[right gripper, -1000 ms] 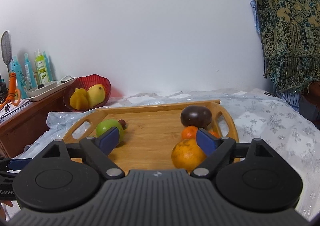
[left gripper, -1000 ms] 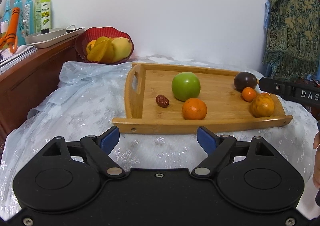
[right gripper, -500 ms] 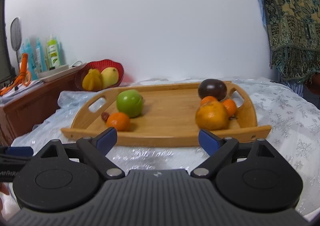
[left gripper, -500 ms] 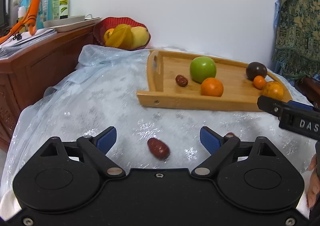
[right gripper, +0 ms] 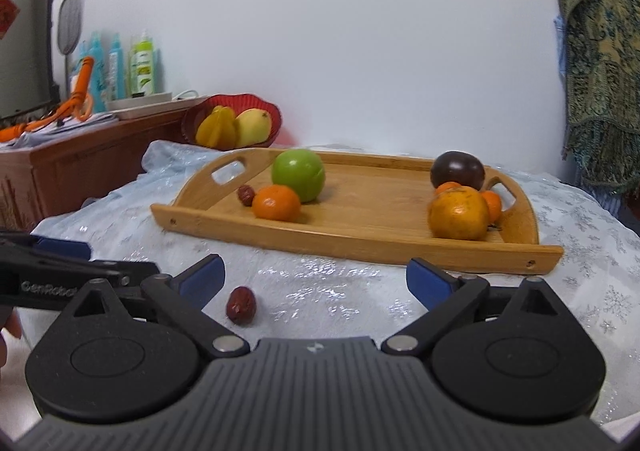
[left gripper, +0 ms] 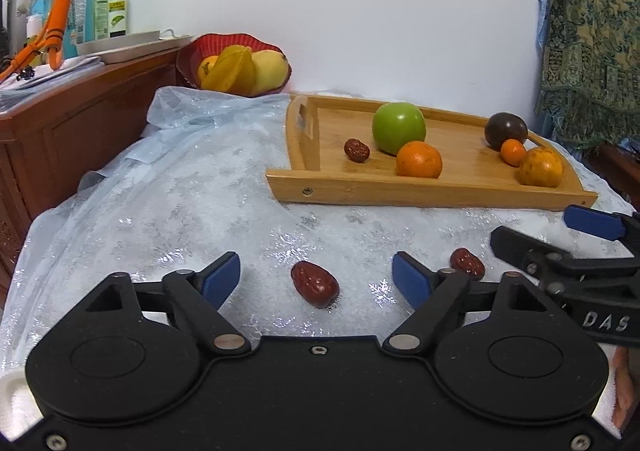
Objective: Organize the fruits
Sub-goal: 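Grasp a red date with the left gripper while the right gripper grasps another red date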
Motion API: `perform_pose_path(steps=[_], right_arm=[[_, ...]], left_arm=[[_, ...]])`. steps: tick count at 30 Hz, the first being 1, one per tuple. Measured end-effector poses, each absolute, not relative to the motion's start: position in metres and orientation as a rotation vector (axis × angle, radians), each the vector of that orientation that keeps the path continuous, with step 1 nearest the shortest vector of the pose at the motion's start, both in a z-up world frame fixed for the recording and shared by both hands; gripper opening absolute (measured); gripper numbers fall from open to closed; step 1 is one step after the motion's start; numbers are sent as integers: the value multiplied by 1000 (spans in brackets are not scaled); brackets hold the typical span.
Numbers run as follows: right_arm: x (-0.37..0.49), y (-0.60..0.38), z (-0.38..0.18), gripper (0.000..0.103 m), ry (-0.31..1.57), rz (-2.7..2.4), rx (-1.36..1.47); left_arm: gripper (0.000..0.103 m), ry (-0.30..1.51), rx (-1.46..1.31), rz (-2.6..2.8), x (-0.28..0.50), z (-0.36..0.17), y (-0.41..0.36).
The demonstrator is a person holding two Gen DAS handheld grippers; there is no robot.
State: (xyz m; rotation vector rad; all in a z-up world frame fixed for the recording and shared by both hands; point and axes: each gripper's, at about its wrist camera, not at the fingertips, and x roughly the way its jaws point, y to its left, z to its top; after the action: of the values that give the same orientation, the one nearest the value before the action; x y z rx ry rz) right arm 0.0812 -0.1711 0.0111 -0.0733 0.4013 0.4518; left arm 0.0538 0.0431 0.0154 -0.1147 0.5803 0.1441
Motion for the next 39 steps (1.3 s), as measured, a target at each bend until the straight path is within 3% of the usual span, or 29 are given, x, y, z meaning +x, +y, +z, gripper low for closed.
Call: perform_pose_path(steps=[4,9,12,14,15,20,39], right_arm=[[80,-168,7,93,419,467,-88],[80,-166,5,84,422,490,-97],[79,-162,3,65,424,521,-122],[77,-158,1,42,422,557,-145],[75,-157,1,40,418,573,-157],[70,-146,-1,34,412,610,-222],[77,-144,-4,34,467,641,-218]], left_arm=[[51,605,-127,126,56,11,44],[38,615,-119,118,59,8,43],[33,617,-110,112,59,8,41],[29,617,-109,106,60,8,40],[25,616,-111,104,60,9,39],[19,617,-106,85,59,10,36],[20,624,-73,76,62,6,28]])
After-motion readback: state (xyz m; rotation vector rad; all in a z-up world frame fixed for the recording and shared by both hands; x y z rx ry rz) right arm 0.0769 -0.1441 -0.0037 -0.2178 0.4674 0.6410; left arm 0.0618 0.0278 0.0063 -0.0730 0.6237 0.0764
